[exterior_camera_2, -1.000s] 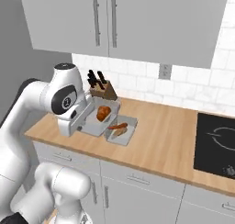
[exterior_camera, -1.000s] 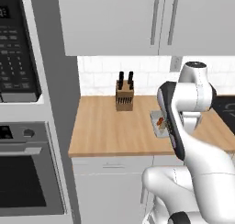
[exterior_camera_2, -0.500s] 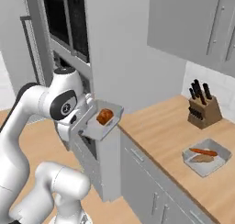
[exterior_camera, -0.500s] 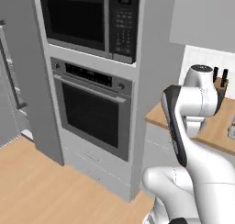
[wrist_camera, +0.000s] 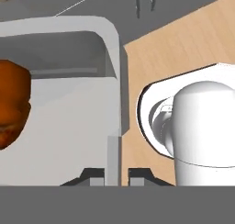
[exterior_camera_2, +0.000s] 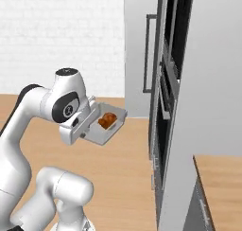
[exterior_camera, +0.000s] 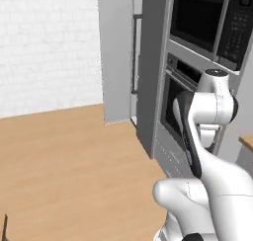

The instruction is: Take the meat container that has the chicken drumstick and place it on the second highest rack of the freezer. Then take the vegetable container that has the sweet potato and carrot and place it on the highest rack of the freezer.

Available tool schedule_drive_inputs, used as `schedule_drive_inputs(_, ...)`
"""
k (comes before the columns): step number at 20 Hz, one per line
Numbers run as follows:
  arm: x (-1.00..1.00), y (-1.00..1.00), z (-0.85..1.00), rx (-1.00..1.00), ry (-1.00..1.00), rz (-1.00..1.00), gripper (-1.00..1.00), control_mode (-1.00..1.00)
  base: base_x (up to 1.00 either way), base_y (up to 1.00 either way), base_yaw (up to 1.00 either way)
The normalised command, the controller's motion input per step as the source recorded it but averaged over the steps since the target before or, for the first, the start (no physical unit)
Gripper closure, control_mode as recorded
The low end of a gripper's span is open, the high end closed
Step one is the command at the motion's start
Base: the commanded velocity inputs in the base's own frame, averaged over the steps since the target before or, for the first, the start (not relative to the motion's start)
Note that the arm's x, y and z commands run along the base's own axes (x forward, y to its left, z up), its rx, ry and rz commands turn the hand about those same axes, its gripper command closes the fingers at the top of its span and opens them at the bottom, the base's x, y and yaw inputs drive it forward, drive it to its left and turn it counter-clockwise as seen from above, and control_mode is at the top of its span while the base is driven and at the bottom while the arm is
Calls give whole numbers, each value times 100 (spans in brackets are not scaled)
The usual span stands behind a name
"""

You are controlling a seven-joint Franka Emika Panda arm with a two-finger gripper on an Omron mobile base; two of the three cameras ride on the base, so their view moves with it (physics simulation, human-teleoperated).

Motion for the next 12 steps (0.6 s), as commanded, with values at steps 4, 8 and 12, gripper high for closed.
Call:
schedule_drive_inputs(4,0,0,0,0,0,0,100,100,30,4,58)
schedule_drive_inputs(8,0,0,0,0,0,0,100,100,72,1,21)
schedule_drive_inputs(12,0,0,0,0,0,0,100,100,98,2,6)
